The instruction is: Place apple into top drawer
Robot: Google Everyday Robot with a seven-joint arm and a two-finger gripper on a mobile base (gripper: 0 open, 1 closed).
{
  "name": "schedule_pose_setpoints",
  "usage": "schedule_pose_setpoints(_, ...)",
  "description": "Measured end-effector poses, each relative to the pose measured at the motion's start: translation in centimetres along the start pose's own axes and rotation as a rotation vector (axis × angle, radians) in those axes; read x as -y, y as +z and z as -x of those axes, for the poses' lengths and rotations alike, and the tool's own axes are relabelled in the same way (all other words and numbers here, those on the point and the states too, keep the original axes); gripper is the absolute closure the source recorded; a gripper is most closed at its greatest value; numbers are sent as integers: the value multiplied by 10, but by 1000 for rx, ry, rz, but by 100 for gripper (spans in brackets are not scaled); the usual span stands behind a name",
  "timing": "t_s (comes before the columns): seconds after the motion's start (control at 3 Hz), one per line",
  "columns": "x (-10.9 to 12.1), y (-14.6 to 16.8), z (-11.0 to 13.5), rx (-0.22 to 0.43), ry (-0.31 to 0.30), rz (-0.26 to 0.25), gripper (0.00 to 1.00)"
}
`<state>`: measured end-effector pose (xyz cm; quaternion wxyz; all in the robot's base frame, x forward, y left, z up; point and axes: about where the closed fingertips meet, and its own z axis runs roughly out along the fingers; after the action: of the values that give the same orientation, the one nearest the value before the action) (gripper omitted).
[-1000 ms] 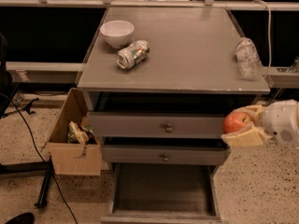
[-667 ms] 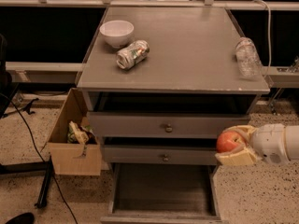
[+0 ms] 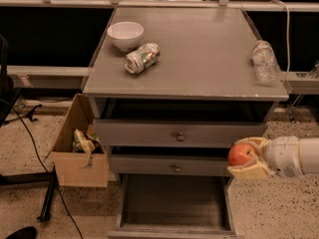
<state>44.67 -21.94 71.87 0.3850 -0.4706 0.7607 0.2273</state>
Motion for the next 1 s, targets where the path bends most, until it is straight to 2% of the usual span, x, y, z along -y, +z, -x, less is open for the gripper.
schedule_pose_setpoints(0.67,-2,45,-45,37,-56,46,100)
schedule_pose_setpoints(1.0,-6,80,-78,52,-81,84,100)
